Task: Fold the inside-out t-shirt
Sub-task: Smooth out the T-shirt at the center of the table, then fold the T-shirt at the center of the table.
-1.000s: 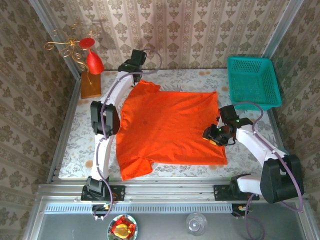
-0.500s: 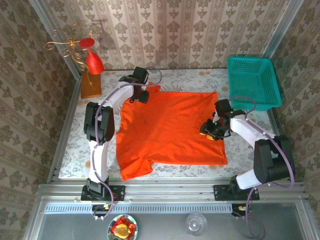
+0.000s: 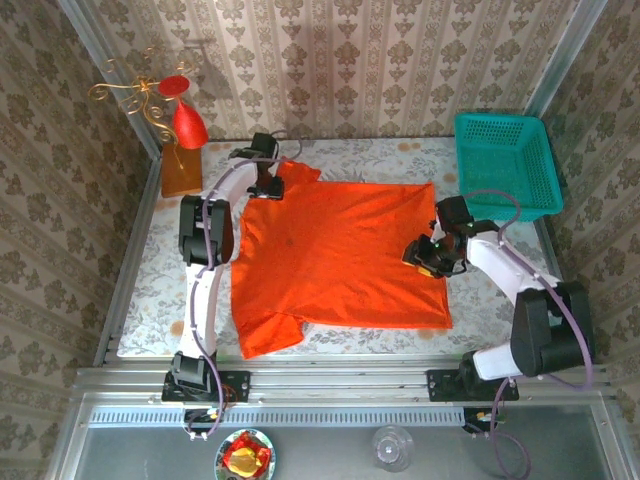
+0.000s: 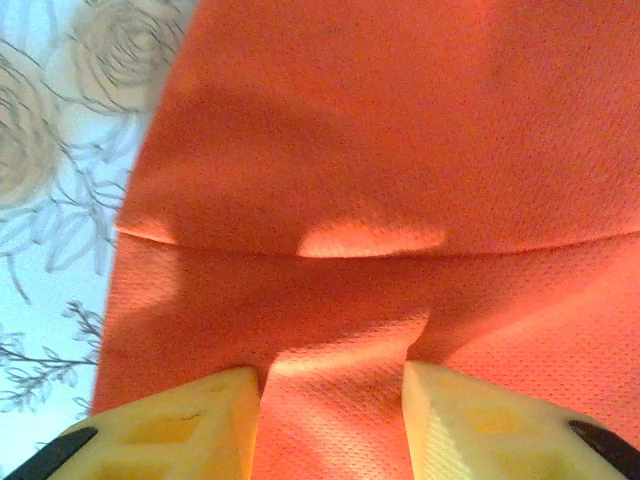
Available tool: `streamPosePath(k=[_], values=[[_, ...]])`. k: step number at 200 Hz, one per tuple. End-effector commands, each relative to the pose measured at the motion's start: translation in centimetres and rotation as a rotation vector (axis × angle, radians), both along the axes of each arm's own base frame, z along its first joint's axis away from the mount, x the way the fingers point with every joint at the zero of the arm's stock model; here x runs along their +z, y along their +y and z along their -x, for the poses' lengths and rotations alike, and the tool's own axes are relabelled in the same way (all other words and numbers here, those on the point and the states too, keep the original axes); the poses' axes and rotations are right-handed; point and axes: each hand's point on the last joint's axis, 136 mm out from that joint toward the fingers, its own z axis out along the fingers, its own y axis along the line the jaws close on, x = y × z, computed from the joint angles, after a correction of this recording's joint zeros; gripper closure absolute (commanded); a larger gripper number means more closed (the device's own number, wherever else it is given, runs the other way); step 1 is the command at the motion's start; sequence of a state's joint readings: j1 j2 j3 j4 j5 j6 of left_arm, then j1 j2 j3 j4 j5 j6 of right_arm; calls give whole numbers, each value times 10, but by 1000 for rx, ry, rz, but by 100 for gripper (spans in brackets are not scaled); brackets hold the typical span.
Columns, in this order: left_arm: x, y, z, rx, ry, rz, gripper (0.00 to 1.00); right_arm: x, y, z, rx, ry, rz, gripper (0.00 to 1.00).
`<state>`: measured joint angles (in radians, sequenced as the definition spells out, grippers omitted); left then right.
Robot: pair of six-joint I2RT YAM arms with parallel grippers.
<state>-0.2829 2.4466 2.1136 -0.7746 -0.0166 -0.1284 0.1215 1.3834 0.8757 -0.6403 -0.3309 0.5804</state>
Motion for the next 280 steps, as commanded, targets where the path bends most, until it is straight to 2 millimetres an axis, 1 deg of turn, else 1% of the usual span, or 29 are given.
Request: streamPosePath(k=[1, 10, 23, 45, 63, 78, 86, 88, 109, 113, 136, 139, 149, 159, 176, 197, 200, 210, 236, 258, 280], values=[[-13, 3, 16, 22, 89, 18, 58, 0, -11, 20, -6, 26, 48, 54], [1, 0, 17, 16, 60, 28, 58, 1, -13, 26, -2, 29, 57, 54], [26, -4, 19, 7, 5, 45, 57, 0, -17, 34, -1, 35, 77, 54], [73, -9, 32, 1, -76, 85, 57, -1, -26, 54, -3, 57, 118, 54], [103, -15, 53, -13, -124, 127, 56, -4, -34, 72, -21, 79, 151, 54], [115, -18, 76, -16, -142, 155, 56, 2, -26, 74, -31, 50, 128, 55], [122, -20, 88, -17, -151, 179, 56, 3, -27, 77, -61, 59, 121, 56], [119, -20, 92, -16, -145, 181, 56, 2, -27, 78, -70, 63, 122, 57], [127, -23, 126, -16, -152, 230, 56, -8, -42, 93, -198, 109, 170, 57], [124, -23, 133, -16, -143, 234, 56, -11, -45, 96, -227, 118, 175, 57], [123, -25, 174, -23, -134, 256, 56, -24, -62, 120, -384, 165, 224, 59], [119, -25, 179, -22, -124, 256, 56, -25, -65, 123, -404, 167, 230, 59], [116, -25, 196, -20, -117, 270, 56, -31, -71, 131, -464, 172, 243, 63], [112, -22, 210, -7, -110, 280, 55, -37, -75, 136, -510, 175, 252, 65], [104, -19, 231, 10, -91, 301, 55, -45, -75, 138, -528, 186, 243, 67], [101, -13, 245, 40, -94, 323, 54, -52, -72, 134, -526, 208, 238, 68], [100, -20, 251, 16, -91, 326, 55, -53, -71, 132, -524, 208, 235, 68], [98, -20, 257, 15, -90, 331, 55, -57, -72, 131, -532, 222, 241, 68], [93, -18, 265, 34, -79, 331, 54, -61, -69, 130, -535, 253, 236, 69], [90, -19, 271, 26, -73, 323, 55, -62, -74, 131, -561, 252, 258, 69], [87, -17, 275, 29, -71, 313, 55, -64, -76, 131, -580, 264, 268, 66]])
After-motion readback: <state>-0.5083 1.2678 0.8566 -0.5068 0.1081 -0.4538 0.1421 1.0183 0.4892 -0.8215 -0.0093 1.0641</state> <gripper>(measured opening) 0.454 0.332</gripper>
